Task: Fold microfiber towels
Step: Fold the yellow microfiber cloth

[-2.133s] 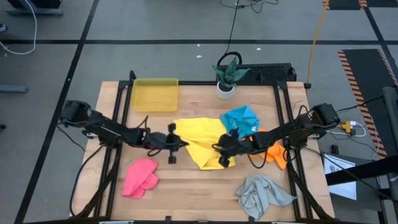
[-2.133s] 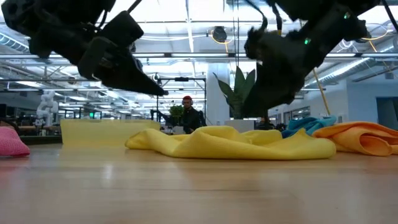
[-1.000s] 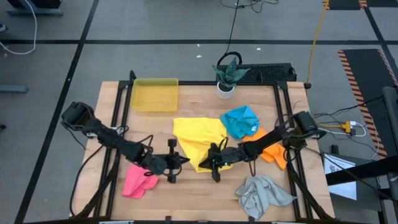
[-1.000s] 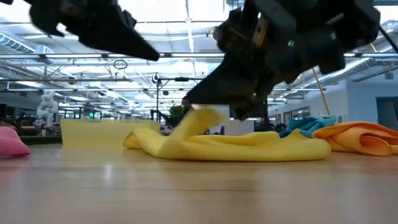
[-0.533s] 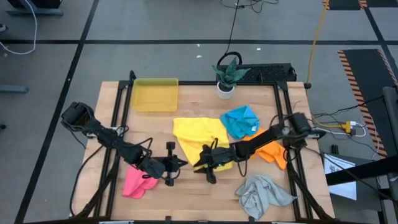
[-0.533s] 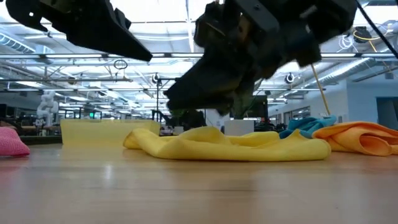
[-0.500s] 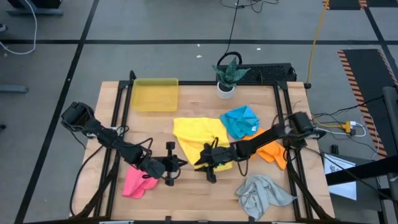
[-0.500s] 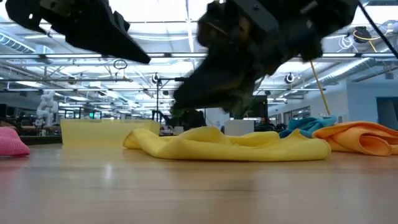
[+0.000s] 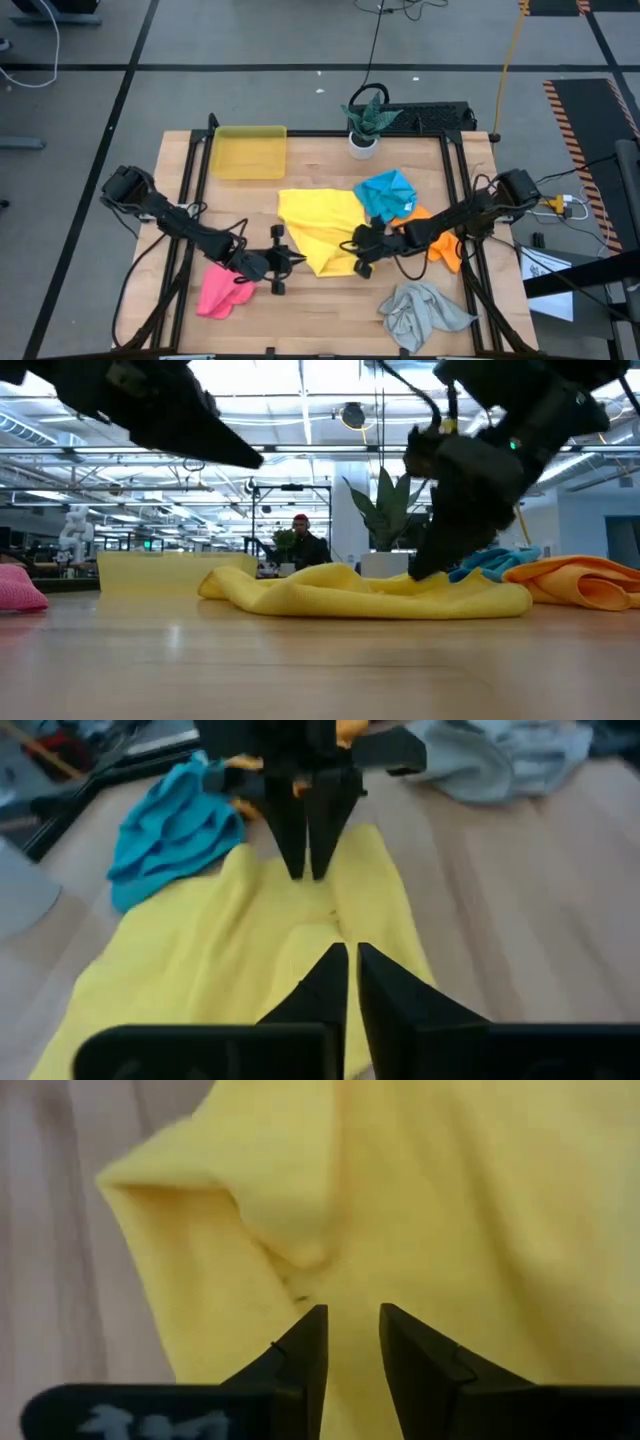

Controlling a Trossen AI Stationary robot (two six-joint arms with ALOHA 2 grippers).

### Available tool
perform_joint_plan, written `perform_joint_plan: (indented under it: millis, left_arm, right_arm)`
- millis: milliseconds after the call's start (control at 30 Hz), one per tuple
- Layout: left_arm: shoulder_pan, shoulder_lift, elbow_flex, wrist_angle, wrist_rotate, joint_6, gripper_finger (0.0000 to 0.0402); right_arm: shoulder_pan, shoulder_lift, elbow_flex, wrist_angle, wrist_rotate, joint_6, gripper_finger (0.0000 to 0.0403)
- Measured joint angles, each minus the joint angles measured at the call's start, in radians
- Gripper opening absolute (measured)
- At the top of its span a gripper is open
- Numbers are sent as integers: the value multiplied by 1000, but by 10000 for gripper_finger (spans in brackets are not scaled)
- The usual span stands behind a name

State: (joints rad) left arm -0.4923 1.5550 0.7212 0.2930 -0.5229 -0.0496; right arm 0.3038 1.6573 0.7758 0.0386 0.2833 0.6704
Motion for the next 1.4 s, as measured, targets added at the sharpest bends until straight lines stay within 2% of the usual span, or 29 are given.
perform_joint_plan:
  millis: [100, 200, 300, 367, 500, 700, 867, 1000, 1133, 1300, 1400]
  left_arm:
    - [26, 77, 5, 169, 68, 96, 53]
    - [66, 160, 23, 267, 109, 139, 77]
    - [112, 219, 57, 272, 140, 141, 103]
    - [148, 268, 110, 288, 206, 122, 120]
    - [208, 349, 205, 174, 293, 99, 151]
    - [259, 416, 329, -108, 310, 96, 167]
    - [287, 465, 374, -111, 365, 126, 155]
    - [301, 472, 374, -142, 372, 127, 133]
    - [306, 465, 376, -192, 377, 120, 92]
    - [297, 452, 375, -218, 370, 137, 13]
    - [278, 421, 373, -251, 326, 143, 10]
  right_arm:
    - [6, 8, -38, 8, 2, 29, 76]
    - [11, 9, -60, 40, 0, 32, 72]
    - [17, 10, -61, 65, -1, 17, 70]
    - [20, 9, -61, 79, -1, -3, 70]
    - [32, 10, -64, 104, -4, -31, 70]
    - [58, 26, -71, 137, 0, -38, 70]
    - [77, 27, -93, 161, -1, -42, 70]
    - [92, 25, -115, 192, 2, -38, 70]
    - [99, 22, -122, 192, 4, -37, 68]
    - [100, 22, -123, 198, 4, -54, 51]
    - [100, 22, -123, 199, 3, -61, 38]
